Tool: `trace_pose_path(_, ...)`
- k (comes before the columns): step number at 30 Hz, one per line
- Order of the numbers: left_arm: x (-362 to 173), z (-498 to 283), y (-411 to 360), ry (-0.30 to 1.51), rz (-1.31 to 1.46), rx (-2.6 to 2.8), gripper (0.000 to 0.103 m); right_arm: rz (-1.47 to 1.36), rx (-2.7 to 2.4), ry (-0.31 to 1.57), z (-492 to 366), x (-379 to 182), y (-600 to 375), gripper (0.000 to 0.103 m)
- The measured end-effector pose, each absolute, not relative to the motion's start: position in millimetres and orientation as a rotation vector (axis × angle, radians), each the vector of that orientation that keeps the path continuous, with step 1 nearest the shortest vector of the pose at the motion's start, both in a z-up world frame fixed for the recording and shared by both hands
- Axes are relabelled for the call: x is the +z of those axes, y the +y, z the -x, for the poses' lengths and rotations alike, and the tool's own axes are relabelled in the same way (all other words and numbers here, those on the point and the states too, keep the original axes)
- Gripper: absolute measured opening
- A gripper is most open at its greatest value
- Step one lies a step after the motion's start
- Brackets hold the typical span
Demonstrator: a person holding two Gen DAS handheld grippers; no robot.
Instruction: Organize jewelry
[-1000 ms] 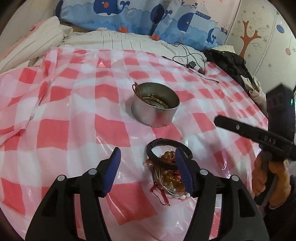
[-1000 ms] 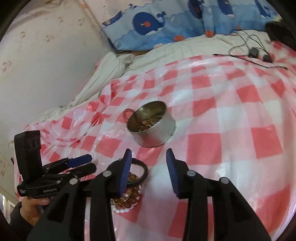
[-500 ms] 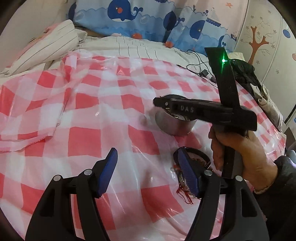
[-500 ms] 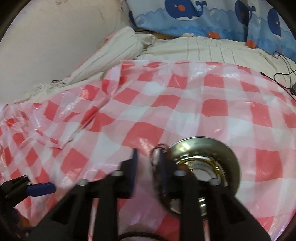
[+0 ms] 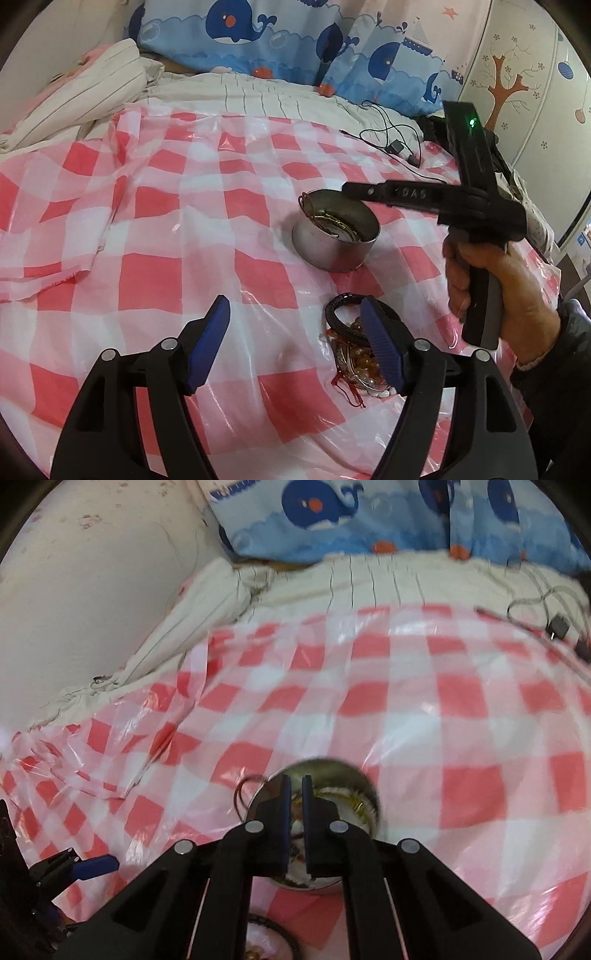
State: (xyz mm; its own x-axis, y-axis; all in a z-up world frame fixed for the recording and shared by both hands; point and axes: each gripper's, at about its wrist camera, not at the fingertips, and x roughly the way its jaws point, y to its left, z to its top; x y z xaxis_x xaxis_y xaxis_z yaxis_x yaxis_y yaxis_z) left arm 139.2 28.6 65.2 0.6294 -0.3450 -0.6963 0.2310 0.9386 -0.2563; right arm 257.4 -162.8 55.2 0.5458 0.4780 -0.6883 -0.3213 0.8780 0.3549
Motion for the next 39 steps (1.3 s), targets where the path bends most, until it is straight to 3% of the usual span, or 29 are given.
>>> trace_pose_path(2, 65.0, -139.7, 28.7, 0.827, 0.147, -0.330, 0.071, -0.170, 0.488, 0.834, -251.9, 56.0, -151.1, 0.064)
trace_pose_path(5, 64.8, -139.7, 27.6, 0.829, 0.144, -0.335, 0.071, -0.096, 0.494, 0.836, -253.3, 52.4, -124.9, 0.064)
trace_pose_path(7, 64.6, -139.5, 26.2, 0.831, 0.137, -0.338, 0.072, 0.012, 0.456, 0.850, -257.6, 45.2, -106.4, 0.055)
trace_pose_path(9, 64.8, -139.5, 25.0, 0.831, 0.129, -0.337, 0.072, 0.049, 0.432, 0.890, -262.9, 34.9, -100.5, 0.012)
trace_pose_path(17, 66.1, -137.3, 22.5, 0.824, 0.123, -0.344, 0.073, -0.229, 0.495, 0.814, -255.5, 52.1, -153.2, 0.004)
trace_pose_path(26, 64.4, -137.7, 21.7, 0.829, 0.128, -0.348, 0.074, -0.197, 0.499, 0.831, -258.9, 66.4, -157.7, 0.005)
trace_pose_path(27, 64.4, -137.8, 21.9, 0.830, 0.128, -0.347, 0.074, -0.179, 0.503, 0.848, -259.4, 63.4, -151.8, 0.009)
trace_pose_path(28, 64.3, -137.8, 21.4, 0.831, 0.127, -0.348, 0.074, -0.162, 0.504, 0.865, -258.7, 58.9, -143.5, 0.020)
trace_pose_path(29, 63.6, -137.6, 20.7, 0.831, 0.126, -0.350, 0.074, -0.139, 0.492, 0.859, -257.2, 56.7, -136.2, 0.051)
trace_pose_path(30, 63.4, -137.6, 20.0, 0.832, 0.124, -0.351, 0.074, -0.117, 0.485, 0.845, -255.6, 55.1, -131.4, 0.057)
trace_pose_path(31, 63.0, -137.5, 19.1, 0.832, 0.121, -0.350, 0.074, -0.098, 0.485, 0.840, -255.4, 52.9, -124.0, 0.054)
trace_pose_path(33, 62.8, -137.0, 18.4, 0.832, 0.119, -0.350, 0.074, -0.101, 0.471, 0.854, -259.6, 46.5, -117.0, 0.022)
trace_pose_path(35, 62.5, -136.7, 18.2, 0.832, 0.118, -0.350, 0.074, -0.065, 0.431, 0.883, -266.1, 37.9, -111.8, 0.006)
trace_pose_path(39, 64.2, -135.9, 19.0, 0.826, 0.119, -0.348, 0.075, -0.128, 0.415, 0.839, -262.6, 44.8, -131.6, 0.002)
